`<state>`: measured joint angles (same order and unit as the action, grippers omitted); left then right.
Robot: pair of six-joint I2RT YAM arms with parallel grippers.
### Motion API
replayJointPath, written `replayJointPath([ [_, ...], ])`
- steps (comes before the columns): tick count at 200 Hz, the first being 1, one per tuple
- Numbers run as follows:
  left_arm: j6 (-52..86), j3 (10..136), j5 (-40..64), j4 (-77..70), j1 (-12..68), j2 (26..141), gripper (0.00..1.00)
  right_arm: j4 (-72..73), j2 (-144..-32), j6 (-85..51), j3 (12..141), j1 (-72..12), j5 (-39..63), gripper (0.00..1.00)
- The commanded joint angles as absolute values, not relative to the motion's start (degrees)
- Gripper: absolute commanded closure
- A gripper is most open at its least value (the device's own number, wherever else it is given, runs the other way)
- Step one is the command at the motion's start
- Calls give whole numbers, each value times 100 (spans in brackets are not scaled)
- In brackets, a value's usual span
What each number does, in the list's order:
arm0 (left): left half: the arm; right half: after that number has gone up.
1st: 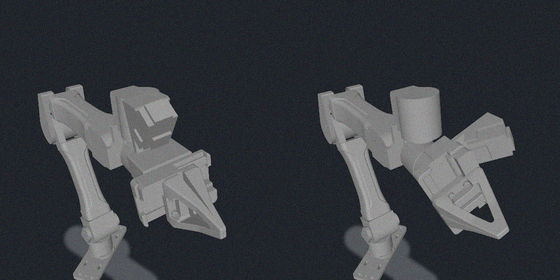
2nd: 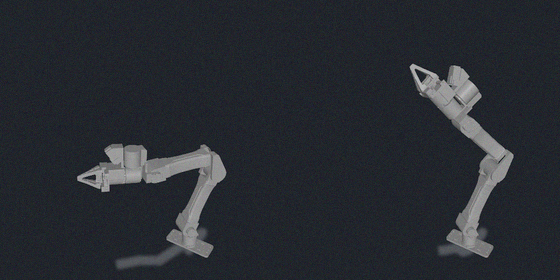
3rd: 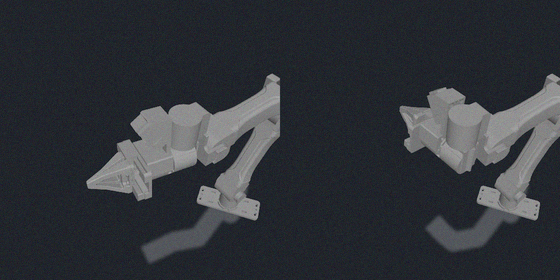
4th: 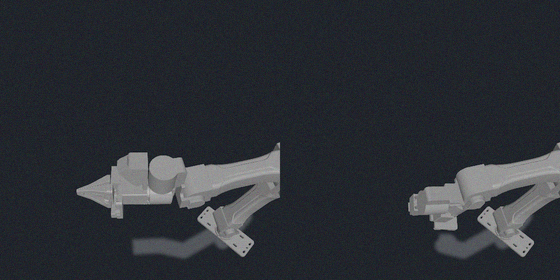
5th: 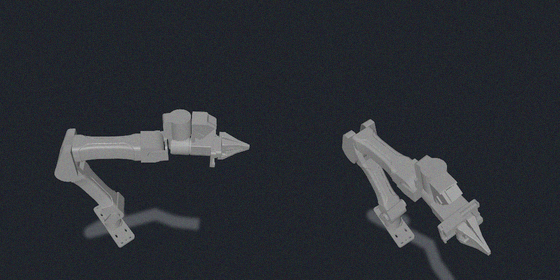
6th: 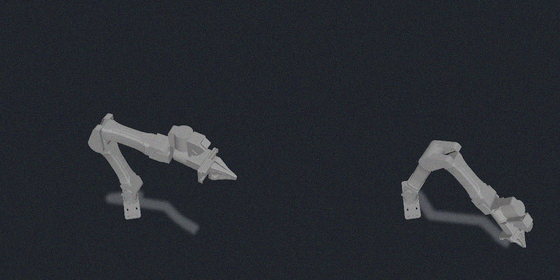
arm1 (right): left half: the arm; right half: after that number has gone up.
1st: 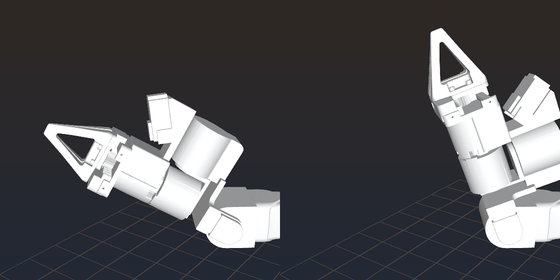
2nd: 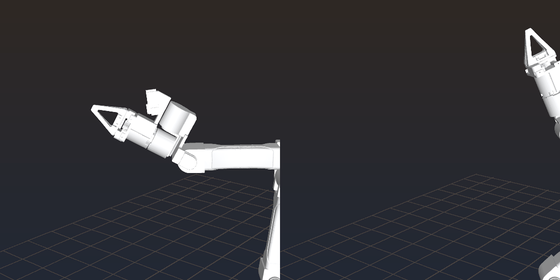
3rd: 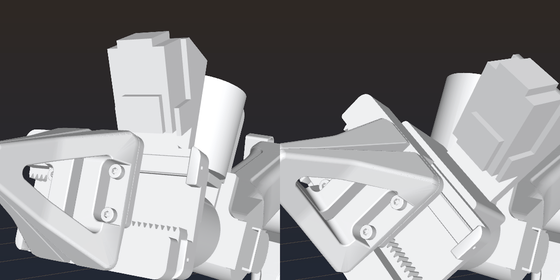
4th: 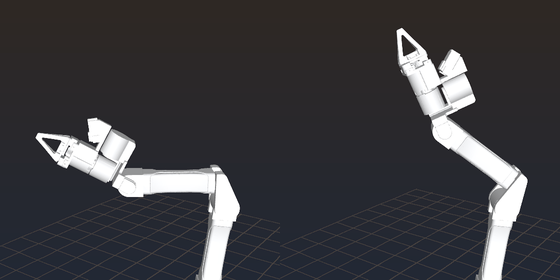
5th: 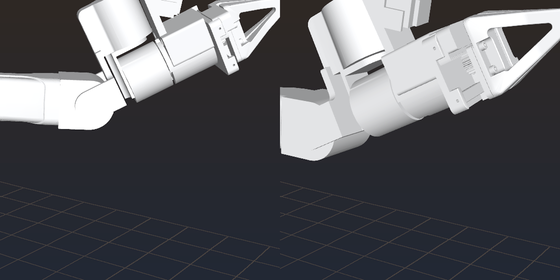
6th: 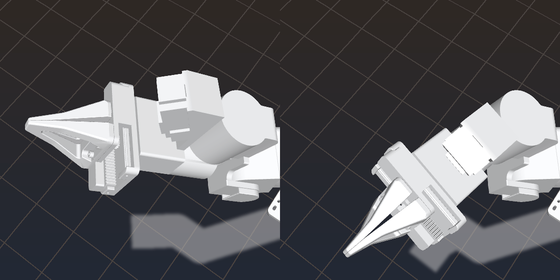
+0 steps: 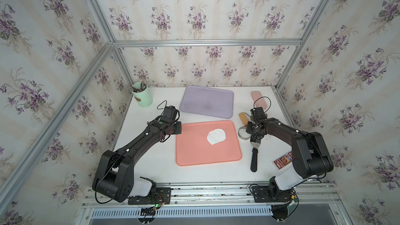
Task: Roll out the dumpling wrappers from the dough
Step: Pick up the dumpling mold from the center of the board.
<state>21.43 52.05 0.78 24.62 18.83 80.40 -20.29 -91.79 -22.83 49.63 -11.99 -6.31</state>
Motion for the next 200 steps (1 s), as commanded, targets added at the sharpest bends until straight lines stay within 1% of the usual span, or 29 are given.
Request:
replayJointPath([
  [1,2123,5233,40,2438,1881,8058,66,-1905,-9202,-2233,4928,-1207,-542,74],
  [17,2127,5230,44,2435,1878,8054,66,-1862,-9197,-2224,4922,-1224,-492,80],
  [32,2126,5213,44,2435,1886,8059,60,-1845,-9209,-2191,4919,-1226,-451,82],
  [49,2126,5208,27,2442,1881,8060,56,-1896,-9230,-2143,4963,-1237,-497,92],
  [55,2117,5203,18,2443,1886,8060,55,-1901,-9204,-2123,4973,-1237,-509,95],
  [68,2111,5197,9,2435,1881,8059,55,-1916,-9133,-2069,4999,-1237,-469,96],
  [80,2115,5199,-4,2435,1881,8060,55,-1947,-9083,-1996,5039,-1234,-386,100],
  [113,2129,5195,0,2452,1881,8043,55,-2141,-8894,-1969,5226,-1296,-386,100],
  [136,2167,5119,0,2426,1863,7952,56,-2454,-8802,-1984,5575,-1574,-497,100],
  [174,2298,4882,144,2331,1734,7749,57,-2855,-8895,-2203,6231,-2623,-625,100],
  [190,2337,4755,258,2259,1651,7683,57,-2964,-9127,-2298,6466,-3036,-687,100],
  [193,2350,4737,270,2252,1640,7669,57,-2994,-9187,-2316,6509,-3268,-675,100],
  [200,2363,4689,301,2210,1623,7641,57,-3023,-9333,-2348,6591,-3440,-660,100],
])
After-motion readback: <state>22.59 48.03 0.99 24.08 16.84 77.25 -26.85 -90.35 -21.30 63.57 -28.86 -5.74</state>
